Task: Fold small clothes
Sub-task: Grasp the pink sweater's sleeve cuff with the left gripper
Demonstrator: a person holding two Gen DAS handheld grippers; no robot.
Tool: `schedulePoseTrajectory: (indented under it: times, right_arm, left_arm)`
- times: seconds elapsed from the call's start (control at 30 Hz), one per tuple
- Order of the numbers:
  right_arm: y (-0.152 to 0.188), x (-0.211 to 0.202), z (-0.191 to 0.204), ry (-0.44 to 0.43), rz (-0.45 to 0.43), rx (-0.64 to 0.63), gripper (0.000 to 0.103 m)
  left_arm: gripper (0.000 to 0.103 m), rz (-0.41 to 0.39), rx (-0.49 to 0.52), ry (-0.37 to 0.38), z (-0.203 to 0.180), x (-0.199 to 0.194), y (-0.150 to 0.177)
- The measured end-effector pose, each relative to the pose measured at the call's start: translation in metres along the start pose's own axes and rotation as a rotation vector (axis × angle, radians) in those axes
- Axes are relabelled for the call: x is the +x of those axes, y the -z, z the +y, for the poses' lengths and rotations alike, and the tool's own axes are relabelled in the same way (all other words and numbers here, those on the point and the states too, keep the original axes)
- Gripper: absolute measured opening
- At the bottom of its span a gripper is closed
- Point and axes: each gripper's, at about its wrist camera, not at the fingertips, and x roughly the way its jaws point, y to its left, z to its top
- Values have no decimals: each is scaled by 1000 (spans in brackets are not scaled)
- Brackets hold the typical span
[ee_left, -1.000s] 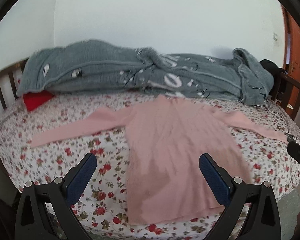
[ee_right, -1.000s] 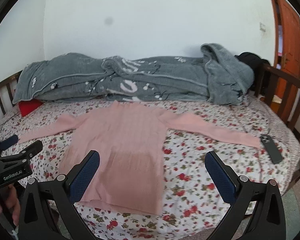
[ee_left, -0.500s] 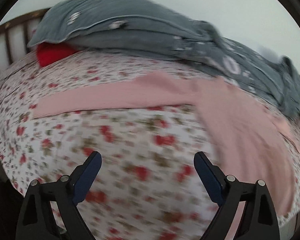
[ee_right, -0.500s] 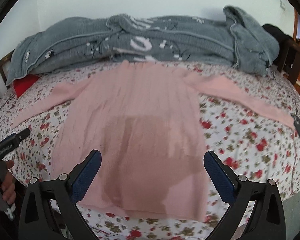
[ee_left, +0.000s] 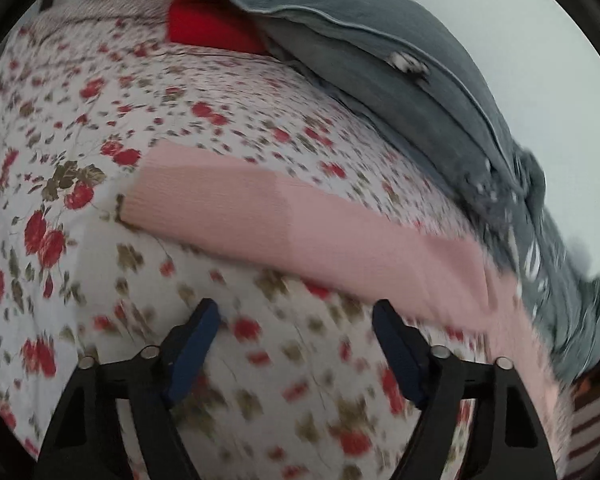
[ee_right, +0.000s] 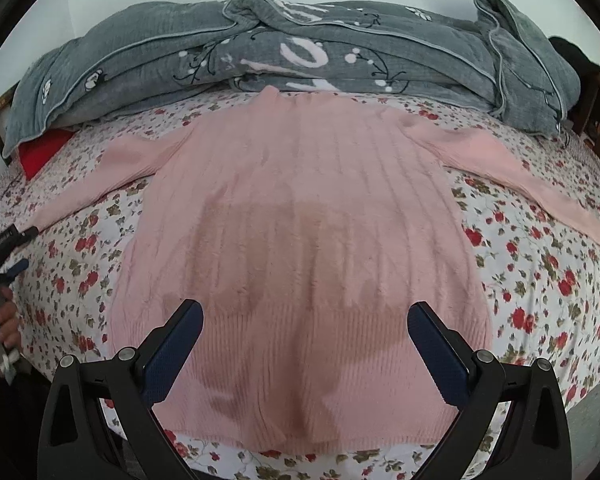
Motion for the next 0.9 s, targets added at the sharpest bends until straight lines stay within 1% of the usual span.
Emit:
schedulePoseTrajectory:
  times: [0.07, 0.13, 0.23, 0.37, 0.43, 0.47, 0.5, 0.53, 0.57, 0.6, 0.67, 0.77, 0.9]
  right_arm:
    - [-2, 3, 5, 6, 3, -5, 101]
    - [-4, 7, 8, -6, 12, -4, 101]
    - [-5, 9, 12, -13, 15, -12, 101]
    - [-9, 9, 14, 0, 4, -36, 101]
    - [-10, 9, 12, 8, -1, -40, 101]
    - [-11, 10, 10, 4, 1, -42, 101]
    - [-12, 10, 7, 0, 1, -43, 101]
    - [-13, 9, 3, -2, -1, -45, 101]
    - [-14, 9, 1, -2, -5, -47, 101]
    - [-14, 8, -3, -1, -9, -48, 101]
    - [-16, 8, -12, -5, -14, -41, 101]
    - [-19, 9, -25, -19, -19, -20, 101]
    - [-22, 8, -41, -28, -32, -11, 101]
  left_arm:
    - [72, -5, -31, 8, 8, 5, -9]
    - [72, -13, -48, 12, 10, 12, -17]
    - [67, -21, -65, -10, 12, 18, -26]
    - [66, -32, -104, -32, 15, 21, -34]
    - [59, -42, -104, -67, 15, 21, -38]
    - [51, -53, -102, -96, 15, 19, -40]
    - [41, -63, -101, -112, 16, 18, -43]
    - [33, -72, -100, -123, 17, 17, -45]
    - [18, -75, -101, -128, 20, 16, -48]
    - [10, -65, -107, -123, 24, 16, -51]
    - [8, -45, -118, -90, 29, 15, -57]
    - [7, -63, -97, -88, 23, 8, -58]
    - [7, -99, 18, -110, -18, -5, -61]
